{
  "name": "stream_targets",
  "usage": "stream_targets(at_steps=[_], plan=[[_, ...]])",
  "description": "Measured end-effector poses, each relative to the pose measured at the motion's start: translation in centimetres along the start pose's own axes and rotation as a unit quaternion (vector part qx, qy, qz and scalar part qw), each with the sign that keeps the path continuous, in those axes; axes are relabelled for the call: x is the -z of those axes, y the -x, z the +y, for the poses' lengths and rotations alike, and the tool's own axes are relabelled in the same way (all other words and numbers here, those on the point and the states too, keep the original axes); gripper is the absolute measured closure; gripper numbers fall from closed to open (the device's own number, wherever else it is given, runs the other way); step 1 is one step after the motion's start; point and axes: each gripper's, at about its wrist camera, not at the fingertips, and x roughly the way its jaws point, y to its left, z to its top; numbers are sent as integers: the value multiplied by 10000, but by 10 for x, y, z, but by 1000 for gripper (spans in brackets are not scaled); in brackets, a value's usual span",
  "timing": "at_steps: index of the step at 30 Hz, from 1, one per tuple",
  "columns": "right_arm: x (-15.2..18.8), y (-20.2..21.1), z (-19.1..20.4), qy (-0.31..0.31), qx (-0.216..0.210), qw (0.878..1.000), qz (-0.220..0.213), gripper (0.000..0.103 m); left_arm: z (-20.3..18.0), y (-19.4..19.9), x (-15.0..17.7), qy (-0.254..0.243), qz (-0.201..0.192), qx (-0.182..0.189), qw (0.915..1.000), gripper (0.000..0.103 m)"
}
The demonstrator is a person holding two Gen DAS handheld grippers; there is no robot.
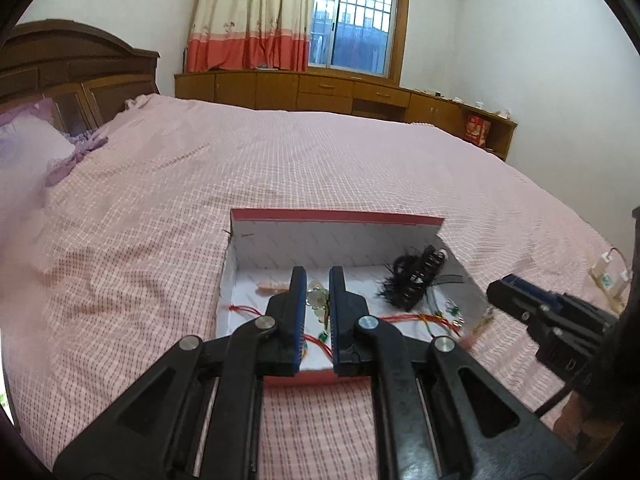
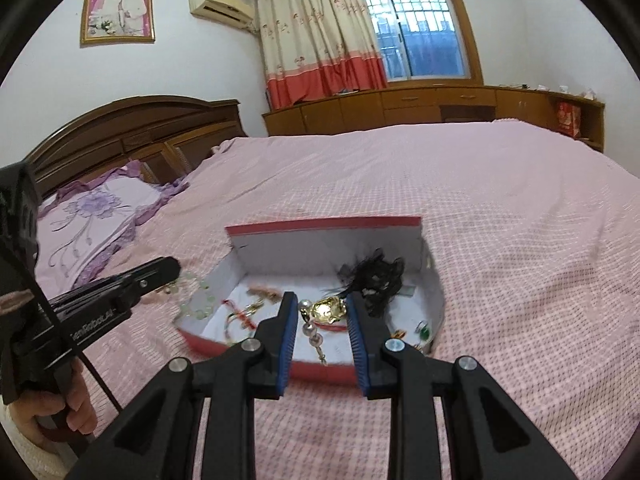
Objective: Organize jewelry
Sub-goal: 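Carry the bracelet and gold pendant into the shoebox and open both grippers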
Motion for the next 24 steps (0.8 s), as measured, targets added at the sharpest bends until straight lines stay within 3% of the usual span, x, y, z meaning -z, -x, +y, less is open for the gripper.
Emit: stream_targets(at_steps=[10, 24], plan=[[-2, -32, -20, 155, 550, 9982, -151, 76, 4, -39, 8, 76, 84, -182, 9998, 101], [4, -65, -31, 156, 672, 9976, 54, 76, 14, -71, 18, 212, 254, -379, 9987, 100]])
